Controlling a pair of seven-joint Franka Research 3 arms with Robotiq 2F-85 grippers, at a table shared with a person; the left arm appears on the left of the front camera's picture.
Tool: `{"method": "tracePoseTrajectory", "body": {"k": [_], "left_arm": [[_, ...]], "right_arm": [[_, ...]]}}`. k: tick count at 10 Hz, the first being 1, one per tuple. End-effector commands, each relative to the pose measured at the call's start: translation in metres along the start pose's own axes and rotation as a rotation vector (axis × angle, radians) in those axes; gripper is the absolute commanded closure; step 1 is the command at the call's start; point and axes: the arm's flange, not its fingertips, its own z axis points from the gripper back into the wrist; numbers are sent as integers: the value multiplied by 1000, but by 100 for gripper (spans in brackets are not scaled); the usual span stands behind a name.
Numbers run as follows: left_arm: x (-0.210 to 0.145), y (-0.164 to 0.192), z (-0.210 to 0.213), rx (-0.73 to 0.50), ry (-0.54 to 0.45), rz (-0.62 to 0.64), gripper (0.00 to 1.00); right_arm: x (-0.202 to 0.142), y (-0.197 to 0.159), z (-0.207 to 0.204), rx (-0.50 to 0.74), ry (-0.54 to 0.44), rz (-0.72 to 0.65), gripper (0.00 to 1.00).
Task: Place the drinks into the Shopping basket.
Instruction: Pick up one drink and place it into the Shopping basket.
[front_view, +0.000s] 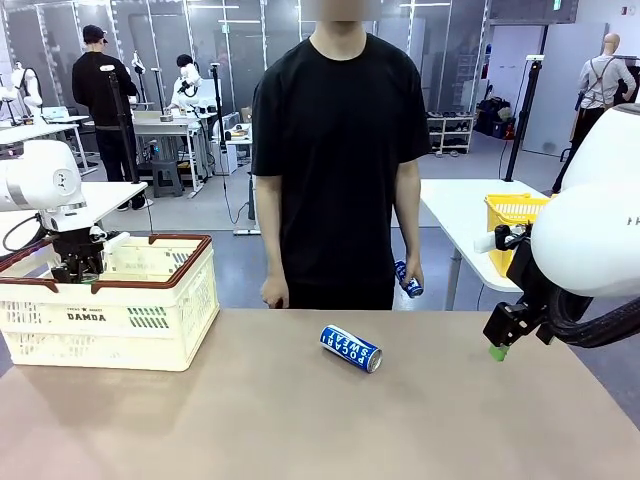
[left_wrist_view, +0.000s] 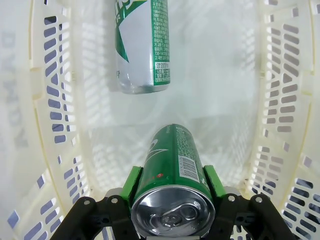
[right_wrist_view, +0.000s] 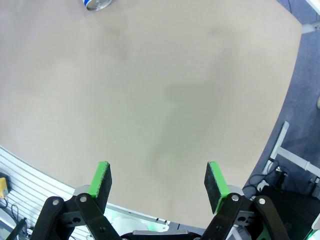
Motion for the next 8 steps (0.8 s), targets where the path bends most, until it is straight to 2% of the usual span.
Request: {"method": "tracePoseTrajectory", "body": {"k": [1,4,5,6,7,8], "left_arm": [[-4,7,-12,3,-17,-12,40],[-4,0,-12,-1,-10,-12,40],[-4,-4,-9,-1,-5,-16,21],[-2,-6,-6,5,-7,-17,21],[-2,-10,-2,12,-15,-23,2],[-1,-14,1,14,-14,-26,1]], "right_arm": [[0,0,0,7,3,5,7],[0,0,0,7,3,5,7],[0,0,0,7,3,5,7],[0,0,0,7,3,5,7],[0,0,0,7,3,5,7],[0,0,0,7,3,5,7]]}}
